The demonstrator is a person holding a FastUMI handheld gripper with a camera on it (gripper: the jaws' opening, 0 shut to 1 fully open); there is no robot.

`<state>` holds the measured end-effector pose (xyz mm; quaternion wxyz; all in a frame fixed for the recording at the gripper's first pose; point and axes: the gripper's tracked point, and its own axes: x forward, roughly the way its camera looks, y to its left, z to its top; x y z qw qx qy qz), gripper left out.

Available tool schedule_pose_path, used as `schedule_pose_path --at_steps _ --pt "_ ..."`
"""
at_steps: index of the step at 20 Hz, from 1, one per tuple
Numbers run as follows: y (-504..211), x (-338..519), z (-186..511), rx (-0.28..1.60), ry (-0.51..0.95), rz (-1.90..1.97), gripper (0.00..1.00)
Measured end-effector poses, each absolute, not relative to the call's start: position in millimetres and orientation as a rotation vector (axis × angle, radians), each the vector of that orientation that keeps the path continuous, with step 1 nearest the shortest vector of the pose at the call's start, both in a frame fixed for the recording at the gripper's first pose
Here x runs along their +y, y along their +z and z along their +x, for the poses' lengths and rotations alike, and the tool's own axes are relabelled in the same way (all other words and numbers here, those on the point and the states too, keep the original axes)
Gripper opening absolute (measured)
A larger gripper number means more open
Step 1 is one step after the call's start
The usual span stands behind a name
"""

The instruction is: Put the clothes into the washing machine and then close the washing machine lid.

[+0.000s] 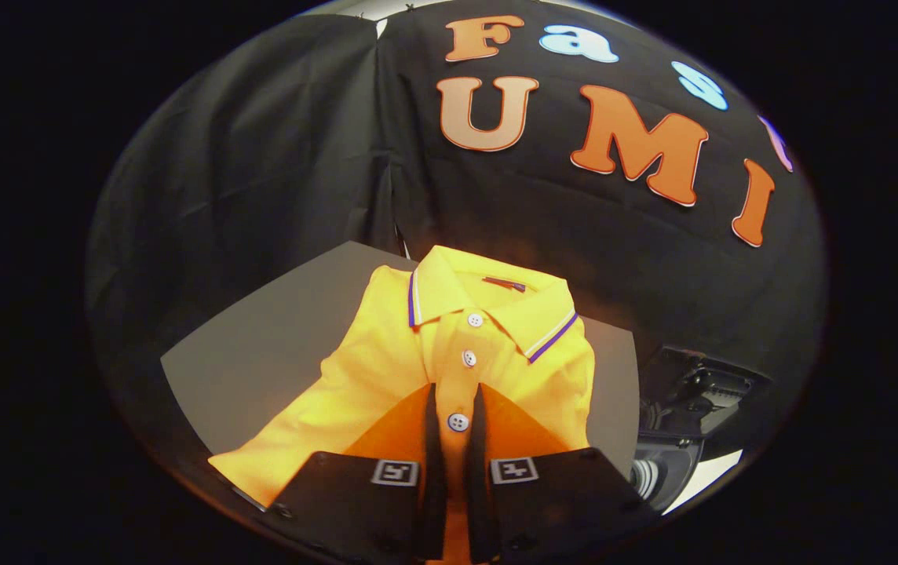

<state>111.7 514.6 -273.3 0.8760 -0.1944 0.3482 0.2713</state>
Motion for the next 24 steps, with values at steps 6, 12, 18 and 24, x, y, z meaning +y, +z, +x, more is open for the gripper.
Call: schedule_pose_path --at_steps 6,12,18,24 --pt "-260.2 519.9 106.7 0.694 0.597 -0.226 0.09" --pt "-204.8 516.2 92.6 0.469 0.648 -0.171 0.09" --pt "-147.3 502.0 73.7 0.368 0.663 -0.055 0.09" --pt "-83.8 465.1 64.3 0.237 0.676 -0.056 0.09"
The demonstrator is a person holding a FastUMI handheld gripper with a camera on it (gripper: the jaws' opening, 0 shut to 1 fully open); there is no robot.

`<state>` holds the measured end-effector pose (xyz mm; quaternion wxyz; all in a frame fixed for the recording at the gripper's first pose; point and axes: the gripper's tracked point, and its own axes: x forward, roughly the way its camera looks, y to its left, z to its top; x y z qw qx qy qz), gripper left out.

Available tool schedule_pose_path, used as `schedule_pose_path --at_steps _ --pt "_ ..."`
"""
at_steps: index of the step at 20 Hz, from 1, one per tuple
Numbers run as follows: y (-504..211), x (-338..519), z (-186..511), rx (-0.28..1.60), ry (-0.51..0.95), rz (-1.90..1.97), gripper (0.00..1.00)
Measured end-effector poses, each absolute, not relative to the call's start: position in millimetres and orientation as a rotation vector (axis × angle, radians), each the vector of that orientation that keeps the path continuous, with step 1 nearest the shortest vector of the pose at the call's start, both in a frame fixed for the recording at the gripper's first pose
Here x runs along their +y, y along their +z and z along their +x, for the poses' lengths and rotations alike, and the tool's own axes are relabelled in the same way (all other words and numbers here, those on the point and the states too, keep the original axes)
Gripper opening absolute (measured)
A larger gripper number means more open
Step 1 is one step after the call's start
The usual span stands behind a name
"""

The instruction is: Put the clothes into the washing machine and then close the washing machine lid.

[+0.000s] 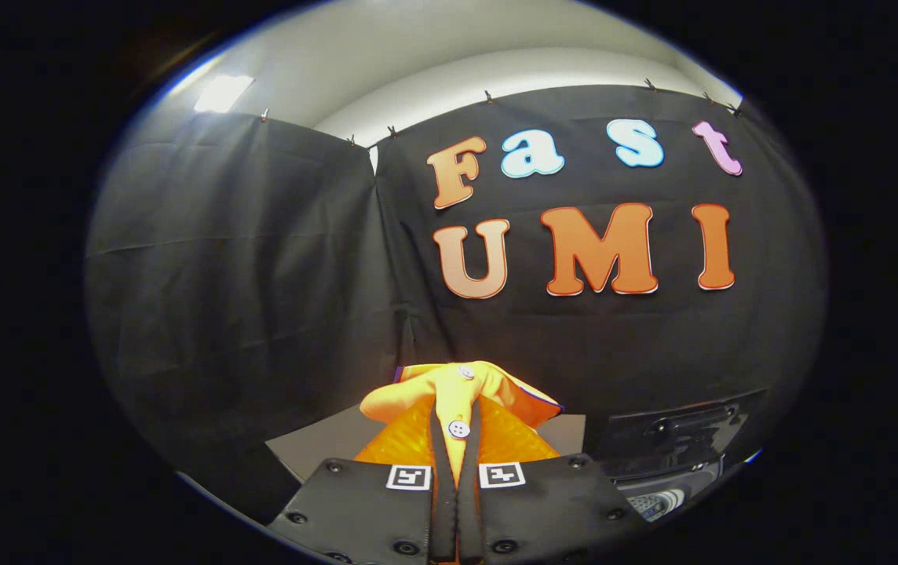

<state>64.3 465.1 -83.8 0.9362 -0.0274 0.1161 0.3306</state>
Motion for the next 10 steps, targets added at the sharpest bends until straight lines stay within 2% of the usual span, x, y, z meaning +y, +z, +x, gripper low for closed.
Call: schedule_pose_path --at_steps 10 --pt "-28.2 331.0 119.5 0.146 0.588 -0.053 0.09"
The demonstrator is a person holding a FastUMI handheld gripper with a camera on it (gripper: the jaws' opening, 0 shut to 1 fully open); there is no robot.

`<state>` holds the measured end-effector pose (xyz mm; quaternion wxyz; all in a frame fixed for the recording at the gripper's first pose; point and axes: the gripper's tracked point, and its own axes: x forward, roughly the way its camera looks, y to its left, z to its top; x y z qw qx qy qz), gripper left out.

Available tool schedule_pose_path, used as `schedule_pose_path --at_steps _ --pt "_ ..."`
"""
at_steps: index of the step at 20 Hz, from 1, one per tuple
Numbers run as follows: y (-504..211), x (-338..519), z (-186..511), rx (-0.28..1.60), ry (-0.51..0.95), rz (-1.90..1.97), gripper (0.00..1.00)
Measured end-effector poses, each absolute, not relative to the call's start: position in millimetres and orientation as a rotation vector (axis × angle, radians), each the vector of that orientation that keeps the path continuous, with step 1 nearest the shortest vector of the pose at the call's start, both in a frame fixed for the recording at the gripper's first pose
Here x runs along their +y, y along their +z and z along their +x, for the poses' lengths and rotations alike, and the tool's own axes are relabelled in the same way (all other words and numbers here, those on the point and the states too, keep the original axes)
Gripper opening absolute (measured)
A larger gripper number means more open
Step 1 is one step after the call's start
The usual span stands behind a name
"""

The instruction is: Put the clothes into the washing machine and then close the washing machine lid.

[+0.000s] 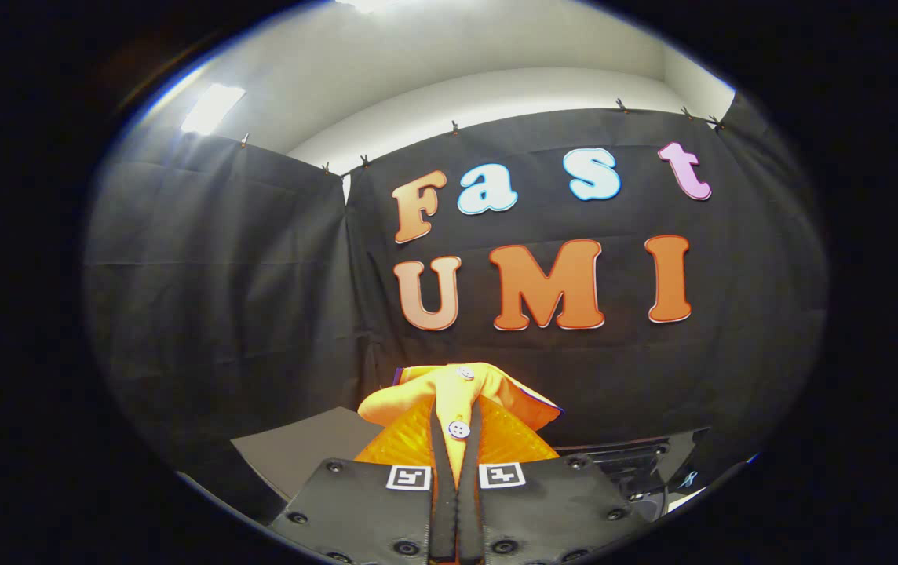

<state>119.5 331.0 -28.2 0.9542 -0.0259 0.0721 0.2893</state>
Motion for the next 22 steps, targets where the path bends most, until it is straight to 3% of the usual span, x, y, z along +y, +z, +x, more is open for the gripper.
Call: schedule_pose_path --at_steps 11,22 --pt "-88.7 166.9 212.9 0.231 0.457 -0.031 0.09" --pt "-228.8 135.3 224.0 0.474 0.489 0.018 0.09"
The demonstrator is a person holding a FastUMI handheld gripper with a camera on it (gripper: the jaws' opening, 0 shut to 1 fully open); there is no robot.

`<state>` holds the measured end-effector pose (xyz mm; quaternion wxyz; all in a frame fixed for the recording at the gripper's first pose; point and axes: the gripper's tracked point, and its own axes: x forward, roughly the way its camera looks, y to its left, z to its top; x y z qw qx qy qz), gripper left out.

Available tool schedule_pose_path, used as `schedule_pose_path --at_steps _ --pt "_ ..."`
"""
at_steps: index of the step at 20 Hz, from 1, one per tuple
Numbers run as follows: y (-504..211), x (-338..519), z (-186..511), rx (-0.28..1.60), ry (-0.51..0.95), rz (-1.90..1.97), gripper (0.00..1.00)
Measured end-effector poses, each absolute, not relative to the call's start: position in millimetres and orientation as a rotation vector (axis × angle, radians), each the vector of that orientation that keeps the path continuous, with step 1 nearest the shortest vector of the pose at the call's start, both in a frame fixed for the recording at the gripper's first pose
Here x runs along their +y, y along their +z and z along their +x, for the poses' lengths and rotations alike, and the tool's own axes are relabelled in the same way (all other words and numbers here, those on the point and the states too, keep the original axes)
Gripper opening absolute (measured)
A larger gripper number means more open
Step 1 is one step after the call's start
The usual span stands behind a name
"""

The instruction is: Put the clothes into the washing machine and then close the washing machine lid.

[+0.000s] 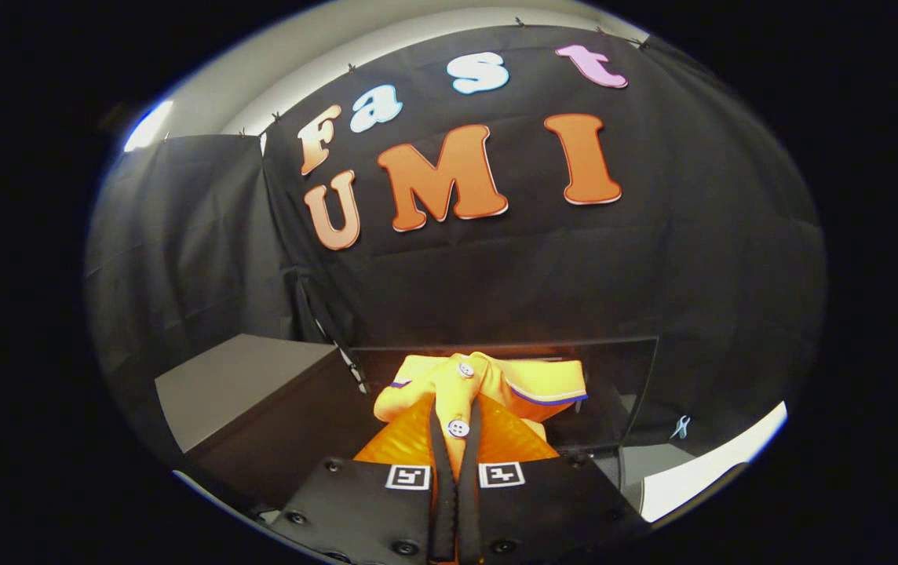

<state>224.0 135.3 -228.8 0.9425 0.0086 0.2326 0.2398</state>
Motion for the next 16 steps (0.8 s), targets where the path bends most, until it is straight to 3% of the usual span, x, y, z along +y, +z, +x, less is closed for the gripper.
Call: schedule_pose_path --at_steps 16 --pt "-427.4 129.5 203.6 0.921 0.551 -0.023 0.09"
